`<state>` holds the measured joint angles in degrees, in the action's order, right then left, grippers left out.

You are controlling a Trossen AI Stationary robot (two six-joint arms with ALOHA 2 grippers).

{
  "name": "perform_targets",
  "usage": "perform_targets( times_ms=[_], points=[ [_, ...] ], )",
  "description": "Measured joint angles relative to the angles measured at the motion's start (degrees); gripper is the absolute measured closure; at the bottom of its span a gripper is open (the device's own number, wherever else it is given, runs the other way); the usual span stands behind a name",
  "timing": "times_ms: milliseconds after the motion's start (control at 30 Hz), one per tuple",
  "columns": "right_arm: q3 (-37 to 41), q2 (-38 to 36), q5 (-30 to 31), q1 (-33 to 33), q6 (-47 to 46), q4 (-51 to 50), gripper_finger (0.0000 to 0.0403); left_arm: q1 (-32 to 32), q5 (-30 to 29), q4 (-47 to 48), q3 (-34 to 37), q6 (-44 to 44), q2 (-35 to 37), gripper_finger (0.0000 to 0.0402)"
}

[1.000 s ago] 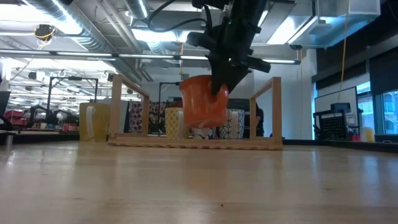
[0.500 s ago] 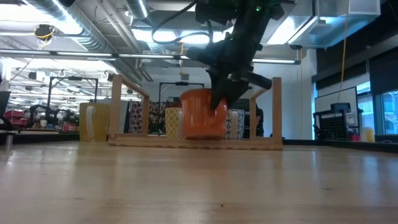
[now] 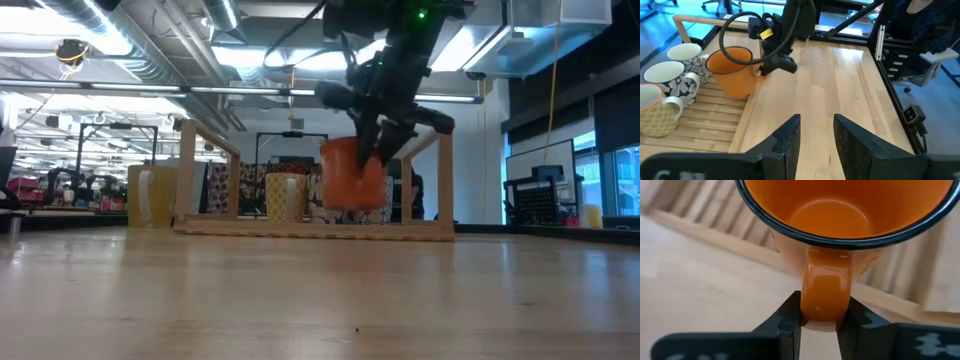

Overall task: Place coffee mugs
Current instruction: Put the orange mug on the shelf

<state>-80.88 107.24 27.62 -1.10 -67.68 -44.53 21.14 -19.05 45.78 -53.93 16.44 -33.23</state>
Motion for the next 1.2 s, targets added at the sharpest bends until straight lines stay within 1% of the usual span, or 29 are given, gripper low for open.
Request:
perform_targets(
  times_ms=[200, 333, 467, 567, 767, 1000, 1067, 1200],
  points=[
    [0.08, 0.00, 2.73, 0.02, -3.09, -4.66, 0.0335, 0.00, -0.06, -0.13, 0.00, 0.08, -0.02, 0.0291],
    [2.45, 0.00, 4.08, 0.02, -6.73, -2.17, 0.0335, -0.02, -0.07, -0.13, 0.00, 0.92, -0.02, 0.0291],
    [6.26, 0.15, 3.36, 0.02, -9.73, 0.59, 0.0335, -0.02, -0.07, -0.13, 0.00, 1.01, -0.02, 0.0291],
    [7.89, 0.15, 4.26, 0.02, -11.79, 2.50, 0.0335, -0.02, -0.04, -0.13, 0.00, 1.01, -0.02, 0.0291],
    [9.25, 0.15, 3.93, 0.04, -11.76, 4.12, 0.0335, -0.02, -0.04, -0.17, 0.00, 1.01, -0.02, 0.0291],
    [9.31, 0.39, 4.32, 0.28, -11.47, 3.78, 0.0333, -0.02, 0.00, -0.44, 0.00, 1.02, -0.02, 0.0291],
    [9.31, 0.39, 4.17, 0.35, -11.37, 3.70, 0.0313, -0.02, 0.08, -0.48, 0.00, 1.10, -0.02, 0.0291],
    [9.31, 0.39, 5.52, 0.35, -11.36, 3.54, 0.0244, 0.00, 0.22, -0.51, 0.00, 1.14, -0.02, 0.0291]
  ],
)
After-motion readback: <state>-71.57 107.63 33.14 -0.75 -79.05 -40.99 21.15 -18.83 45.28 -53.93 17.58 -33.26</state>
